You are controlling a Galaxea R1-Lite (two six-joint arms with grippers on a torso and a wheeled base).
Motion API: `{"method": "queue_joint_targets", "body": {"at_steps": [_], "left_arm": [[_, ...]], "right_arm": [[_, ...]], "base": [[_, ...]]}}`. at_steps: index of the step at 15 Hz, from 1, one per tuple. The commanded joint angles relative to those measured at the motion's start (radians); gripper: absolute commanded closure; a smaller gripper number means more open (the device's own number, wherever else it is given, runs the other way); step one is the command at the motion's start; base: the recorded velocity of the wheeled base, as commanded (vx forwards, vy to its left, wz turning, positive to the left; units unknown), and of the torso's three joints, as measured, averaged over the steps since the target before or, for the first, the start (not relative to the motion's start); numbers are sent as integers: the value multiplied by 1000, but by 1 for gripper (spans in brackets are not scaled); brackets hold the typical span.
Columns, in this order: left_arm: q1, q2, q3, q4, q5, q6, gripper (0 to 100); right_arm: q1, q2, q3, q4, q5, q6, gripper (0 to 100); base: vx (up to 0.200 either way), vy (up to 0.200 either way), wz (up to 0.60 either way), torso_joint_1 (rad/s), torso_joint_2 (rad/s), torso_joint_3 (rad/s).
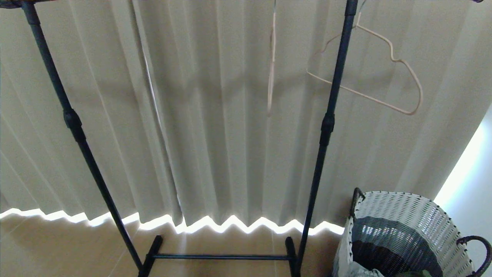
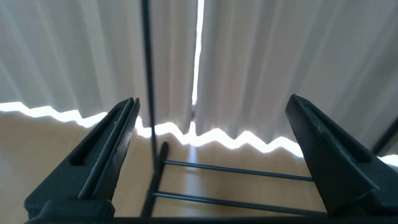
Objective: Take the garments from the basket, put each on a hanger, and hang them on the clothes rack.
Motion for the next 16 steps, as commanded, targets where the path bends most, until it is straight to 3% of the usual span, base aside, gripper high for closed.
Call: {"method": "queue_joint_targets", "body": {"at_steps": [1,6,7,10,13,16], "left_arm": [[0,0,0,0,0,-1,0],[0,0,0,0,0,-1,0],[0,0,0,0,0,-1,0],[0,0,0,0,0,1,0],[0,0,0,0,0,1,0],[0,0,0,0,0,1,0]], "right_arm": [[1,0,0,-4,0,4,0],[1,0,-3,2,43,-7,0],[1,0,-20,9,89,-47,0],[8,32,-69,78,101,-142,0],[88,257,-86,112,92,-304,0],[97,561,-98,92,86,-427,0]], "base": [[0,0,0,0,0,0],[0,0,0,0,0,0],[0,0,0,0,0,0],[-133,0,0,2,2,2],[-200,0,0,6,2,4],[0,0,0,0,0,0]]}}
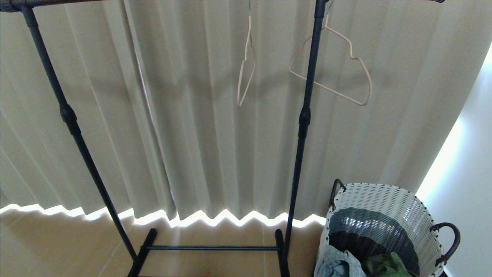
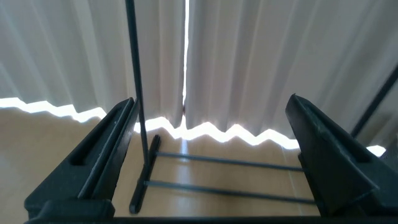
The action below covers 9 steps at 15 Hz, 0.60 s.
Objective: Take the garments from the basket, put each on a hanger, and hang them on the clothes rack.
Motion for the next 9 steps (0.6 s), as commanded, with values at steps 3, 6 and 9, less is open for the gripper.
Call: {"method": "queue_joint_targets", "body": {"at_steps": [3,6,9], "left_arm": [[0,0,0,0,0,0,0],[0,0,0,0,0,0,0],[0,0,0,0,0,0,0]], "right_arm": [[23,617,-48,-91,-52,-213,0],[20,912,-51,-265,-59,-317,0],[19,1145,-58,-427,-60,-394,0]], "base": [[0,0,0,0,0,0],[0,0,0,0,0,0],[0,0,0,0,0,0]]}}
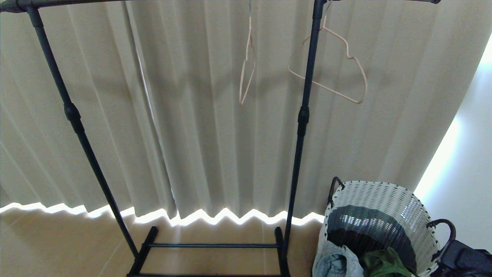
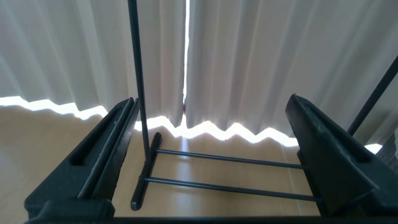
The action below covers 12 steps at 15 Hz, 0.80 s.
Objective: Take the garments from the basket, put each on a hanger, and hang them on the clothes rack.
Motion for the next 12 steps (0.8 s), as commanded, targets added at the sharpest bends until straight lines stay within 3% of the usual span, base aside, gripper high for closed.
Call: {"method": "queue_joint_targets", "body": {"at_steps": [1,7,12], "left_arm": [[0,0,0,0,0,0,0],[0,0,0,0,0,0,0],[0,0,0,0,0,0,0]], "right_arm": [[-1,399,-17,-178,-47,-74,0],[-29,568,-55,-272,-84,-74,0],[-57,631,-103,-281,-97,-74,0]], "base": [[0,0,0,0,0,0],[0,0,0,0,0,0],[0,0,0,0,0,0]]}}
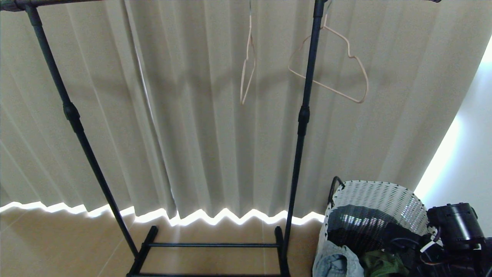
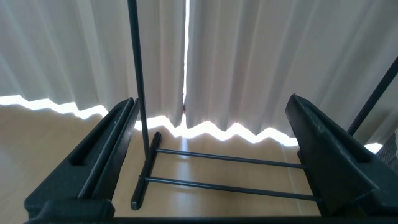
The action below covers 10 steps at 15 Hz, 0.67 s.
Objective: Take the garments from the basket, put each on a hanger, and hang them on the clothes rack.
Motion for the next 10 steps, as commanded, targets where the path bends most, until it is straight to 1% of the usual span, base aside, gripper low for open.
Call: {"method": "queue_joint_targets", "body": {"at_steps": [1,3,4,6,9,10], "left_arm": [[0,0,0,0,0,0,0],[0,0,0,0,0,0,0],[0,0,0,0,0,0,0],[0,0,0,0,0,0,0],[0,0,0,0,0,0,0],[0,0,0,0,0,0,0]], "right_arm": [[-8,52,-19,0,-9,2,0],[-8,52,-19,-14,-9,2,0],[-8,55,-18,-35,-7,3,100],[-8,58,-21,-79,-7,2,100],[-8,38,-9,-83,-7,6,100],[-11,-5,4,-81,-7,6,100]], "base": [[0,0,0,0,0,0],[0,0,0,0,0,0],[0,0,0,0,0,0],[0,0,0,0,0,0],[0,0,0,0,0,0],[0,0,0,0,0,0]]}}
